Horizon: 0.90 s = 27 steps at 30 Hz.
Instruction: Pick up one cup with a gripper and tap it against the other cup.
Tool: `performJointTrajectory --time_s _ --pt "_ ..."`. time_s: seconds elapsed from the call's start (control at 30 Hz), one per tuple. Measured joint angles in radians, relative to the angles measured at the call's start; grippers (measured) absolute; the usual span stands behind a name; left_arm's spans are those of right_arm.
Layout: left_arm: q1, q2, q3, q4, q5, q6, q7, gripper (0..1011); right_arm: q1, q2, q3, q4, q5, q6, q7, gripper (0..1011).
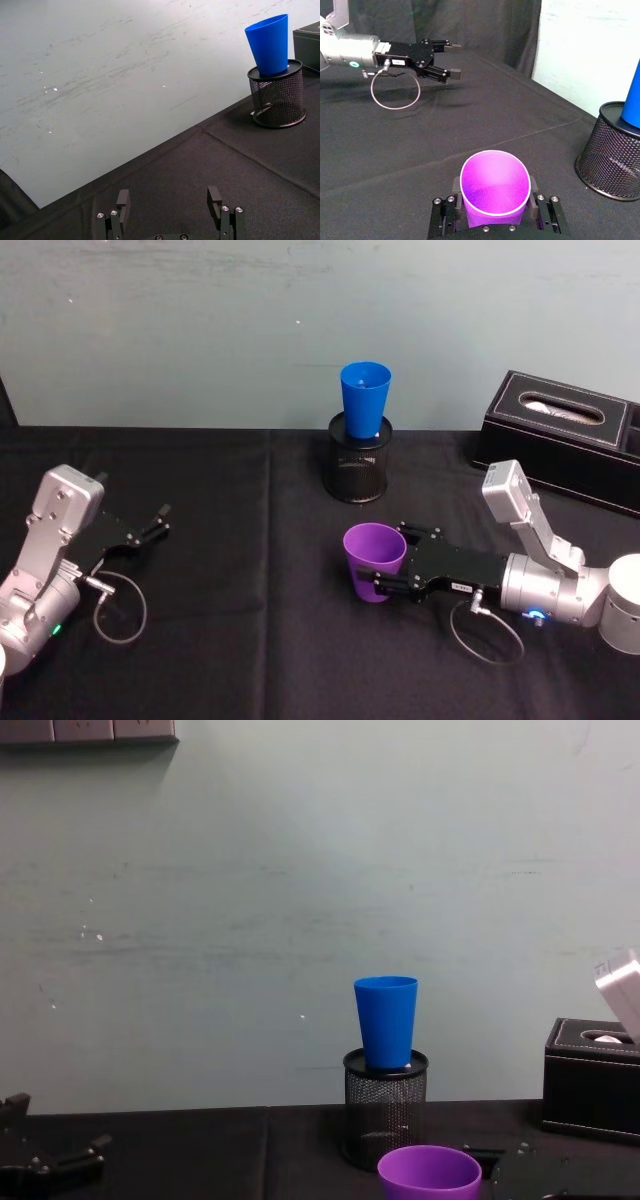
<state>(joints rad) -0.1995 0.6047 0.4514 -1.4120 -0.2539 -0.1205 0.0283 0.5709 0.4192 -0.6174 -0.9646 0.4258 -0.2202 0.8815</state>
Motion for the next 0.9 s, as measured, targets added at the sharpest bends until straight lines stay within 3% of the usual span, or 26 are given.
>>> performJointTrajectory --time_s 0.9 --pt "0.0 0.0 0.0 0.0 0.0 0.0 0.0 1011 -0.001 0.002 0.0 -0.004 0.002 0.001 -0.002 728"
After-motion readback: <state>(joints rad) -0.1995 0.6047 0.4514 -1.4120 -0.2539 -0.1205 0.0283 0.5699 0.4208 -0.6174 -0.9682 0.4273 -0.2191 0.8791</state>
